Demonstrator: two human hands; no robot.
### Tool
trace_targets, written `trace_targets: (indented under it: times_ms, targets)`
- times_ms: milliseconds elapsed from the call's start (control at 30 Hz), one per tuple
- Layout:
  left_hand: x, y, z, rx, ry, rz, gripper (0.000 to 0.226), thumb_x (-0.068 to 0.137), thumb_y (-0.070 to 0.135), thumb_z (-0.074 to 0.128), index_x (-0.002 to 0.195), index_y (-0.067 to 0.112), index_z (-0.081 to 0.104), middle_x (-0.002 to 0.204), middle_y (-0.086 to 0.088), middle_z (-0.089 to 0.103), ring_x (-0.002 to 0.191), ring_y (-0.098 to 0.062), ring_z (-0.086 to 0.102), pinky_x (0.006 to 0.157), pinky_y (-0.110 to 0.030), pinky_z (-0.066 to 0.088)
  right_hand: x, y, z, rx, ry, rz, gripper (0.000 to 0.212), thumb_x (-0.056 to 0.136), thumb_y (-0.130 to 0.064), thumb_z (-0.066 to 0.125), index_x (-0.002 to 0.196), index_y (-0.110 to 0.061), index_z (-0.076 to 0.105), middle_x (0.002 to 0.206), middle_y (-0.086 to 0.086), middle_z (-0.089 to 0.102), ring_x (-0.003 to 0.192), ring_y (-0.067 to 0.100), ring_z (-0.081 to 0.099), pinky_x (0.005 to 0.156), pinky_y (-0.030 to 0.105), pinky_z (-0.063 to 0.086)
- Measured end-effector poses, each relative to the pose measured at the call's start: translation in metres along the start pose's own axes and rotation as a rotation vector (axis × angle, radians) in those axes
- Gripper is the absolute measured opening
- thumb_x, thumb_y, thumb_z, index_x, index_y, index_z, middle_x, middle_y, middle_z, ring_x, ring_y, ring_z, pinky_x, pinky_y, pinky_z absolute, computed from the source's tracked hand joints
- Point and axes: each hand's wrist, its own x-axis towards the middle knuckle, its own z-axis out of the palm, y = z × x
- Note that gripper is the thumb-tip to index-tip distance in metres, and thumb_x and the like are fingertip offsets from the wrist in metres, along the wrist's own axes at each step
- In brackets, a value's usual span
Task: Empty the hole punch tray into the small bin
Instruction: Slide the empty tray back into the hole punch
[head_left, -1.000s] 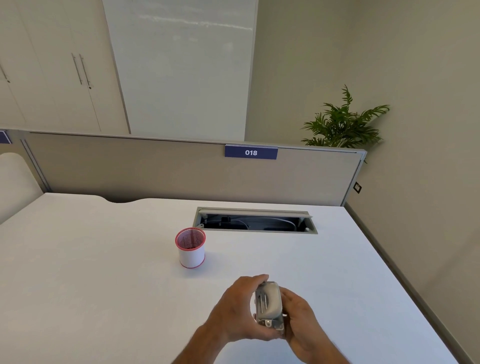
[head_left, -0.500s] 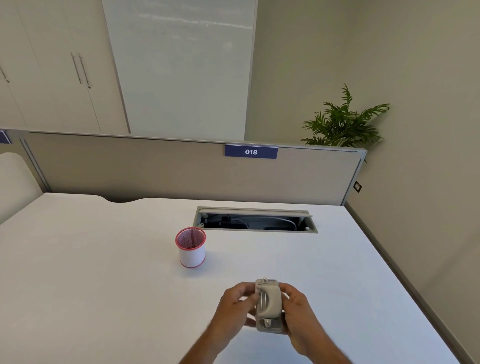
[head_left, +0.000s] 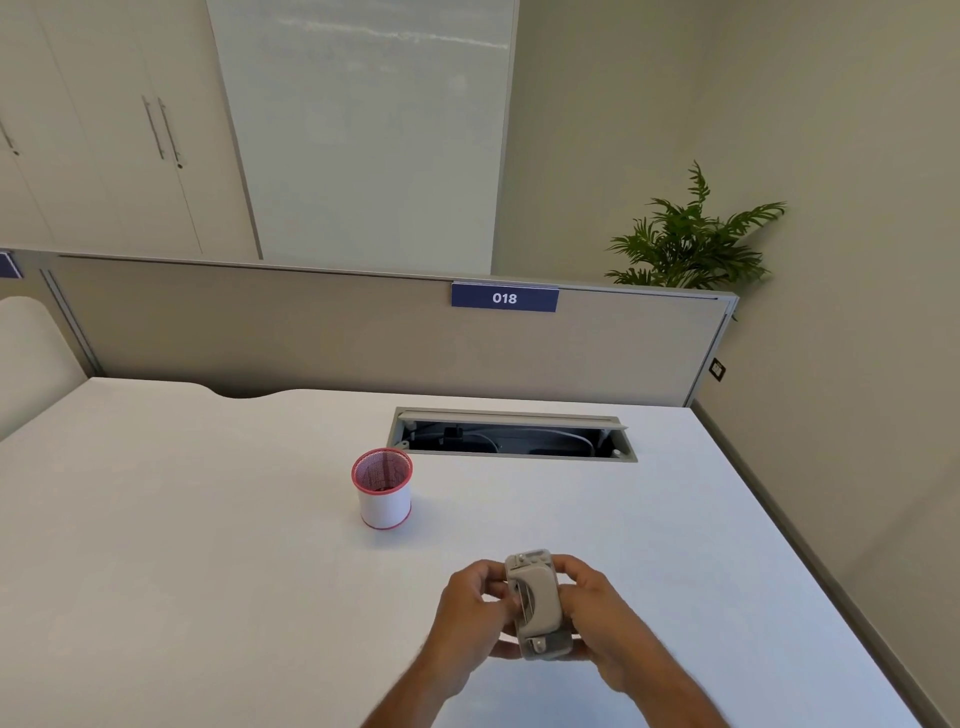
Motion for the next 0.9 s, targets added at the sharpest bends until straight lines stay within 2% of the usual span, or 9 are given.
trace_targets:
  times_ms: [100, 200, 300, 400, 633, 767, 833, 900]
  targets:
    - [0.000, -0.002, 0.001, 0.006, 0.009, -0.005, 0.022, 0.092, -0.006, 0.061, 0.102, 0.012, 0.069, 0.100, -0.014, 0.066, 0.073, -0.026, 0.077, 0.064, -0.050, 0.066, -0.001, -0.003, -0.005, -0.060, -0.045, 0.025, 0.044, 0.085, 0.000, 0.048, 0.115, -0.027, 0.066, 0.098, 0.009, 0.082, 0.090, 0.027, 0.078, 0.070, 0.039, 0.064]
    - [0.000, -0.004, 0.001, 0.003, 0.003, 0.004, 0.022, 0.092, -0.005, 0.062, 0.102, 0.013, 0.070, 0.103, -0.016, 0.065, 0.071, -0.023, 0.076, 0.061, -0.046, 0.066, 0.001, -0.001, -0.009, -0.084, -0.049, 0.035, 0.041, 0.085, 0.001, 0.051, 0.114, -0.024, 0.066, 0.095, 0.009, 0.082, 0.086, 0.026, 0.078, 0.065, 0.035, 0.062]
    - [0.000, -0.006, 0.000, 0.006, -0.028, 0.001, 0.025, 0.091, -0.003, 0.065, 0.104, 0.017, 0.070, 0.105, -0.015, 0.066, 0.072, -0.020, 0.075, 0.060, -0.043, 0.066, 0.003, 0.004, -0.010, -0.060, -0.032, 0.051, 0.039, 0.084, 0.005, 0.051, 0.114, -0.018, 0.064, 0.095, 0.014, 0.082, 0.086, 0.033, 0.078, 0.064, 0.038, 0.062]
    - [0.001, -0.007, -0.002, 0.018, -0.058, -0.028, 0.033, 0.085, -0.005, 0.071, 0.106, 0.020, 0.070, 0.106, -0.013, 0.066, 0.082, -0.024, 0.074, 0.059, -0.041, 0.065, 0.006, 0.009, -0.008, -0.041, -0.014, 0.052, 0.040, 0.081, 0.009, 0.050, 0.113, -0.013, 0.063, 0.093, 0.019, 0.081, 0.084, 0.037, 0.077, 0.064, 0.041, 0.062]
    - [0.002, -0.009, -0.004, 0.015, -0.076, -0.056, 0.034, 0.085, -0.009, 0.069, 0.106, 0.018, 0.068, 0.102, -0.013, 0.064, 0.067, -0.021, 0.073, 0.056, -0.038, 0.063, 0.007, 0.013, -0.002, -0.025, 0.001, 0.043, 0.039, 0.079, 0.011, 0.054, 0.110, -0.009, 0.065, 0.093, 0.022, 0.080, 0.079, 0.037, 0.078, 0.064, 0.044, 0.064]
    - [0.000, -0.014, -0.004, 0.009, -0.047, -0.069, 0.035, 0.086, -0.012, 0.066, 0.105, 0.018, 0.067, 0.102, -0.012, 0.064, 0.068, -0.023, 0.072, 0.054, -0.036, 0.060, 0.007, 0.016, -0.001, -0.005, 0.009, 0.015, 0.039, 0.078, 0.009, 0.059, 0.110, -0.011, 0.068, 0.092, 0.019, 0.080, 0.082, 0.036, 0.078, 0.065, 0.044, 0.065]
    - [0.000, -0.015, -0.005, 0.003, -0.041, -0.071, 0.035, 0.087, -0.012, 0.066, 0.106, 0.017, 0.066, 0.103, -0.012, 0.064, 0.068, -0.024, 0.071, 0.055, -0.036, 0.060, 0.007, 0.018, 0.001, 0.024, 0.053, -0.014, 0.035, 0.080, 0.006, 0.063, 0.108, -0.013, 0.070, 0.093, 0.017, 0.080, 0.082, 0.033, 0.078, 0.061, 0.040, 0.064]
    - [0.000, -0.014, -0.005, 0.003, -0.041, -0.070, 0.034, 0.087, -0.010, 0.067, 0.107, 0.017, 0.066, 0.105, -0.013, 0.063, 0.070, -0.025, 0.072, 0.055, -0.037, 0.060, 0.007, 0.020, 0.003, 0.019, 0.211, -0.071, 0.018, 0.085, -0.004, 0.066, 0.099, -0.014, 0.072, 0.091, 0.016, 0.078, 0.076, 0.028, 0.075, 0.057, 0.034, 0.060]
